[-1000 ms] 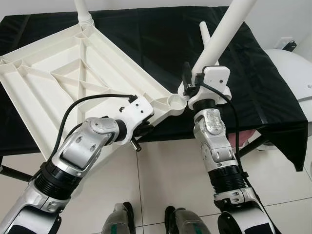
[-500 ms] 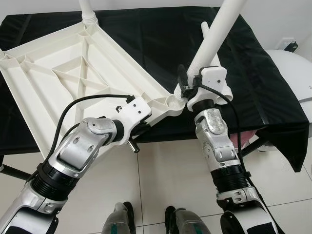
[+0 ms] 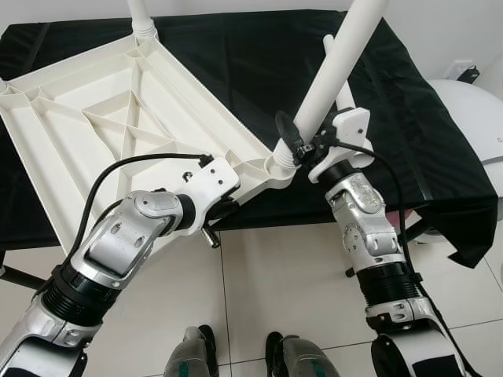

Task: Building children table

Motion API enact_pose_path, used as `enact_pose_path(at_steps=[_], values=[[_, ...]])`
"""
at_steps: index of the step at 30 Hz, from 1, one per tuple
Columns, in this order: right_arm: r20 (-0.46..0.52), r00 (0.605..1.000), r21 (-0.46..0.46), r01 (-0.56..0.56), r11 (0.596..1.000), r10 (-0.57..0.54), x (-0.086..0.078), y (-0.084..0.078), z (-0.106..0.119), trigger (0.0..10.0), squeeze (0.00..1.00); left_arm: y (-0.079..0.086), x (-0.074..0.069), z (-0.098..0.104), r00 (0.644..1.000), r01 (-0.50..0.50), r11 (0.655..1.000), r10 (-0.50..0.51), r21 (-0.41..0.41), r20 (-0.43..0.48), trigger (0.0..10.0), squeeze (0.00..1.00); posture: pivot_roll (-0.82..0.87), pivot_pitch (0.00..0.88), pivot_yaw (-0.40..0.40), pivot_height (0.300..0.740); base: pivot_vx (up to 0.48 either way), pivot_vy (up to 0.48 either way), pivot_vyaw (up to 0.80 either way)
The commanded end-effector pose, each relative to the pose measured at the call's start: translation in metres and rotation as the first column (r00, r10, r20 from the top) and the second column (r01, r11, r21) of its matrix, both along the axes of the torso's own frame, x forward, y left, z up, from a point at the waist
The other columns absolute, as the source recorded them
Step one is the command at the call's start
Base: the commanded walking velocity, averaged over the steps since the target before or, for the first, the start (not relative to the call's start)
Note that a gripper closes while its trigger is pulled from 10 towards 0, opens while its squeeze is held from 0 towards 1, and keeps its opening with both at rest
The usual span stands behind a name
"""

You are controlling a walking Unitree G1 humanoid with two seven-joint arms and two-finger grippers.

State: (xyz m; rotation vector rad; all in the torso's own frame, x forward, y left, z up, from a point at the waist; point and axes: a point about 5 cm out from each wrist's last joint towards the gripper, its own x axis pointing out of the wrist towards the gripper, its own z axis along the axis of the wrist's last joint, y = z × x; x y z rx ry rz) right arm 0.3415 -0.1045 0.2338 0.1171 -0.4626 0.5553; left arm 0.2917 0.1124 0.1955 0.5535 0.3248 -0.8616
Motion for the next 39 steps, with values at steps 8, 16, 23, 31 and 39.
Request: enact_pose_path(at_steps=[8, 16, 23, 31, 39], values=[[-0.002, 0.995, -0.045, -0.103, 0.994, 0.103, 0.006, -0.015, 0.000, 10.0, 0.00, 0.014, -0.008, -0.012, 0.996, -0.003, 1.000, 0.004, 0.012, -0.086, 10.0, 0.00, -0.03, 0.189, -0.033, 0.740, 0.000, 0.000, 0.00], [-0.010, 0.975, -0.110, -0.222, 0.969, 0.223, 0.008, -0.020, -0.004, 10.0, 0.00, 0.021, -0.010, -0.014, 0.996, -0.019, 1.000, 0.021, 0.018, -0.089, 10.0, 0.00, -0.02, 0.183, -0.041, 0.740, 0.000, 0.000, 0.00], [-0.017, 0.953, -0.141, -0.302, 0.943, 0.302, 0.010, -0.016, -0.005, 10.0, 0.00, 0.018, -0.011, -0.012, 0.997, -0.020, 1.000, 0.020, 0.003, -0.081, 10.0, 0.00, -0.01, 0.189, -0.056, 0.740, 0.000, 0.000, 0.00], [-0.011, 0.933, -0.189, -0.355, 0.915, 0.360, 0.014, -0.007, -0.006, 10.0, 0.00, 0.012, -0.014, -0.009, 0.997, -0.019, 0.999, 0.017, -0.026, -0.073, 10.0, 0.00, 0.00, 0.196, -0.068, 0.740, 0.000, 0.000, 0.00], [-0.022, 0.918, -0.204, -0.391, 0.897, 0.395, 0.016, -0.002, -0.012, 10.0, 0.00, 0.007, -0.016, -0.007, 0.997, -0.015, 0.999, 0.012, -0.042, -0.070, 10.0, 0.00, 0.01, 0.199, -0.070, 0.740, 0.000, 0.000, 0.00]])
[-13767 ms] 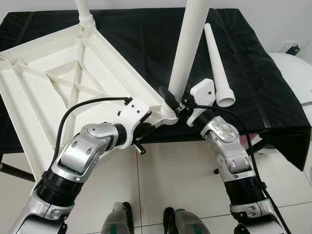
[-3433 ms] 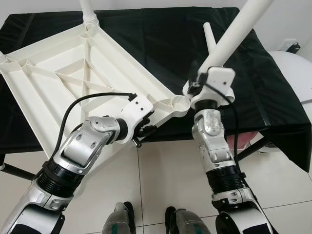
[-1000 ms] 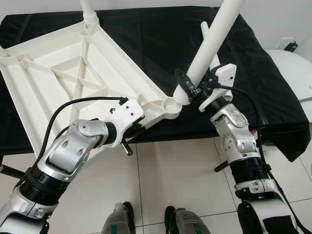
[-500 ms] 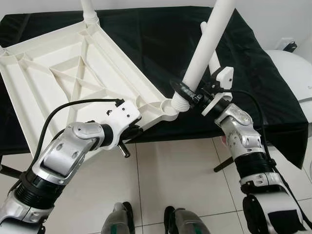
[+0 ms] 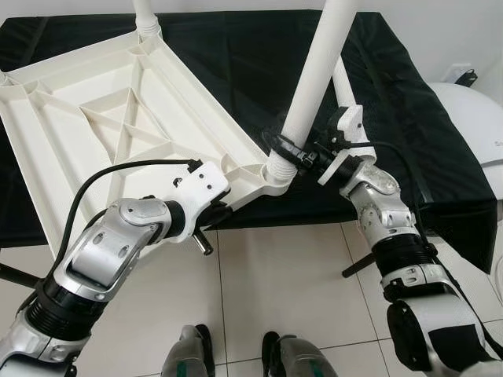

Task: Building children table

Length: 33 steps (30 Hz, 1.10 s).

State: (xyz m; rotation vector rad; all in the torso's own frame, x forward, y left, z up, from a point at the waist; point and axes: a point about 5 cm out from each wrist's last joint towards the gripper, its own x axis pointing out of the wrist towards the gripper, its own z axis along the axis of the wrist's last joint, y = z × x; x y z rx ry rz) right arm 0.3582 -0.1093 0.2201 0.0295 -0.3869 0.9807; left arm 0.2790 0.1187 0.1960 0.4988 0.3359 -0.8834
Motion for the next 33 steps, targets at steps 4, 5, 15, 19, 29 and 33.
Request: enact_pose_path(at_steps=[4, 5, 15, 19, 29, 33], values=[[0.015, 1.000, -0.032, -0.024, 0.999, 0.025, 0.000, 0.004, -0.007, 10.0, 0.00, 0.000, -0.003, -0.004, 0.999, -0.020, 1.000, 0.020, -0.004, -0.030, 10.0, 0.00, 0.01, 0.200, -0.070, 0.740, 0.000, 0.000, 0.00], [0.015, 1.000, -0.032, -0.024, 0.999, 0.025, 0.000, 0.004, -0.007, 10.0, 0.00, 0.000, -0.003, -0.004, 0.999, -0.020, 1.000, 0.020, -0.004, -0.030, 10.0, 0.00, 0.01, 0.200, -0.070, 0.740, 0.000, 0.000, 0.00], [0.003, 1.000, -0.046, -0.012, 0.999, 0.012, 0.003, 0.006, -0.017, 10.0, 0.00, 0.001, -0.004, -0.002, 0.999, -0.024, 1.000, 0.024, -0.007, -0.030, 10.0, 0.00, 0.02, 0.207, -0.064, 0.740, 0.000, 0.000, 0.00], [0.006, 1.000, -0.048, -0.008, 0.999, 0.008, 0.004, 0.006, -0.018, 10.0, 0.00, 0.000, -0.004, -0.002, 0.999, -0.023, 1.000, 0.023, -0.007, -0.031, 10.0, 0.00, 0.02, 0.207, -0.063, 0.740, 0.000, 0.000, 0.00], [0.027, 0.999, -0.067, 0.029, 0.997, -0.027, 0.010, 0.003, -0.018, 10.0, 0.00, 0.000, -0.005, -0.002, 0.999, -0.023, 1.000, 0.023, -0.008, -0.033, 10.0, 0.00, 0.02, 0.205, -0.062, 0.740, 0.000, 0.000, 0.00], [0.038, 0.999, -0.081, 0.032, 0.996, -0.029, 0.011, 0.003, -0.018, 10.0, 0.00, 0.000, -0.005, -0.002, 0.999, -0.025, 1.000, 0.025, -0.010, -0.033, 10.0, 0.00, 0.02, 0.204, -0.062, 0.740, 0.000, 0.000, 0.00]])
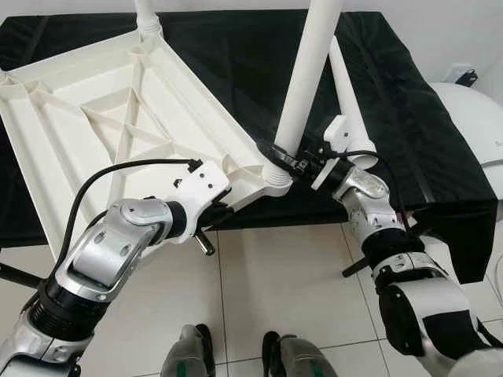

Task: Building children table

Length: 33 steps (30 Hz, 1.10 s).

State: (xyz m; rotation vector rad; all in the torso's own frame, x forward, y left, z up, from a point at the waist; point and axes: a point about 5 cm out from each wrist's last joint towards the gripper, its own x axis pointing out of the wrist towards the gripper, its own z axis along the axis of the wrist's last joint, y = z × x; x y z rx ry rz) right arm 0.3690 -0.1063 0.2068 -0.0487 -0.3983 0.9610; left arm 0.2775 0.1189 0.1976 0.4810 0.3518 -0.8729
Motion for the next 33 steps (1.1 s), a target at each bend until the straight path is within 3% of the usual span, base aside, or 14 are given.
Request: enact_pose_path(at_steps=[1, 33], values=[[0.001, 1.000, -0.033, -0.001, 0.999, 0.001, 0.000, 0.000, -0.004, 10.0, 0.00, 0.000, -0.004, -0.003, 1.000, -0.010, 1.000, 0.010, -0.003, -0.016, 10.0, 0.00, 0.02, 0.204, -0.062, 0.740, 0.000, 0.000, 0.00], [0.083, 0.996, -0.043, -0.017, 0.999, 0.021, -0.017, 0.002, -0.024, 10.0, 0.00, 0.000, -0.004, -0.002, 1.000, -0.007, 1.000, 0.007, -0.004, -0.019, 10.0, 0.00, 0.01, 0.207, -0.050, 0.740, 0.000, 0.000, 0.00]])
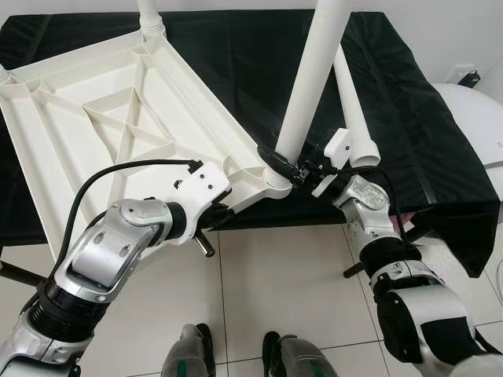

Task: Building children table

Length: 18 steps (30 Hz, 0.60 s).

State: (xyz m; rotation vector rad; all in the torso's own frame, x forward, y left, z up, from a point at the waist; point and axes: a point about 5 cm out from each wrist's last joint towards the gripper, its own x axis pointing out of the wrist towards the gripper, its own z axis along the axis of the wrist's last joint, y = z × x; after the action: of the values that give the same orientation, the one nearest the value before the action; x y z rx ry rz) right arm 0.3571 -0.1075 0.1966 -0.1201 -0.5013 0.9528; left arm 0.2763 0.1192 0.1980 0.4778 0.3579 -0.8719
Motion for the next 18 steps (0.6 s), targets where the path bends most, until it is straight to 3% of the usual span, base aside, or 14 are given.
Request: enact_pose_path(at_steps=[1, 18], values=[[-0.036, 0.999, -0.030, -0.028, 0.999, 0.027, -0.0049, 0.0033, -0.0142, 10.0, 0.00, -0.0006, -0.0023, -0.0021, 1.000, -0.004, 1.000, 0.004, -0.004, -0.013, 10.0, 0.00, 0.01, 0.207, -0.050, 0.740, 0.000, 0.000, 0.00], [-0.047, 0.999, -0.060, -0.010, 0.998, 0.007, -0.0079, 0.0023, -0.0239, 10.0, 0.00, -0.0012, -0.0011, -0.0007, 1.000, 0.000, 1.000, 0.000, -0.004, -0.013, 10.0, 0.00, 0.01, 0.212, -0.044, 0.740, 0.000, 0.000, 0.00]])
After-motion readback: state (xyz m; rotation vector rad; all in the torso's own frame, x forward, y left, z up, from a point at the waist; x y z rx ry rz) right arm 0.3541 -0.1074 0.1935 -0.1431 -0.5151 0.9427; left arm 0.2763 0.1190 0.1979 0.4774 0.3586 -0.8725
